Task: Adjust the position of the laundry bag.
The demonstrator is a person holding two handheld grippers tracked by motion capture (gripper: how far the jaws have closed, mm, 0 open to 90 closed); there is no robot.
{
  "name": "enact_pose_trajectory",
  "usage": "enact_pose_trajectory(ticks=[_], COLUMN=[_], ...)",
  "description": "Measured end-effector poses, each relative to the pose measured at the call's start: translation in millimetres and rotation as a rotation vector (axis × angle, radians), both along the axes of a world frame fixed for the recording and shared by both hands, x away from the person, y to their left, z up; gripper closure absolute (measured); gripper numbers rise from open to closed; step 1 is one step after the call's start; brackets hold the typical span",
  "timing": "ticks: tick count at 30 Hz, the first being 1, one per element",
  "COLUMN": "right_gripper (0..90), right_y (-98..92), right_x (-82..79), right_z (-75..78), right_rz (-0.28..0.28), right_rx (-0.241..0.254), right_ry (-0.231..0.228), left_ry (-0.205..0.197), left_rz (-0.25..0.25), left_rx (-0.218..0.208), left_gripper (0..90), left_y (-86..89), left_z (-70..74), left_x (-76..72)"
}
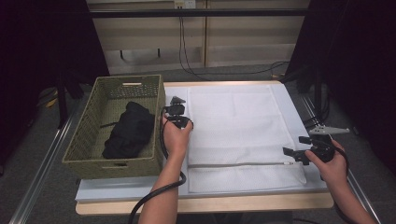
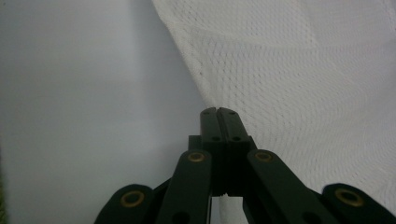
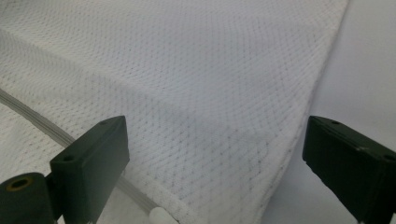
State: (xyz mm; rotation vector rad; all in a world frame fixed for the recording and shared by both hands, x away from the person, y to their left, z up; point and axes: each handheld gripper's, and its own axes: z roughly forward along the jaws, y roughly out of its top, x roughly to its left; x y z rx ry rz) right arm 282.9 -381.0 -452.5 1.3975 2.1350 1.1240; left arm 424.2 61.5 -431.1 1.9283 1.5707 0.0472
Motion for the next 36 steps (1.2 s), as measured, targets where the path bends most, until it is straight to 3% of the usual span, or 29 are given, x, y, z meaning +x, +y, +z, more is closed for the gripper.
enact_pose_trajectory(ticks=[36], right_gripper=[6.7], right_y=[2.0], right_x=[0.1], right_z=[0.7], right_rz=[0.004], right_rx=[0.004], right_ry=[0.007], left_ry=[-0.008], left_rz=[0.093], left_rx=[0.016], left_gripper=[90.0], left_y=[25.6], left_z=[18.9], left_x=[-0.2])
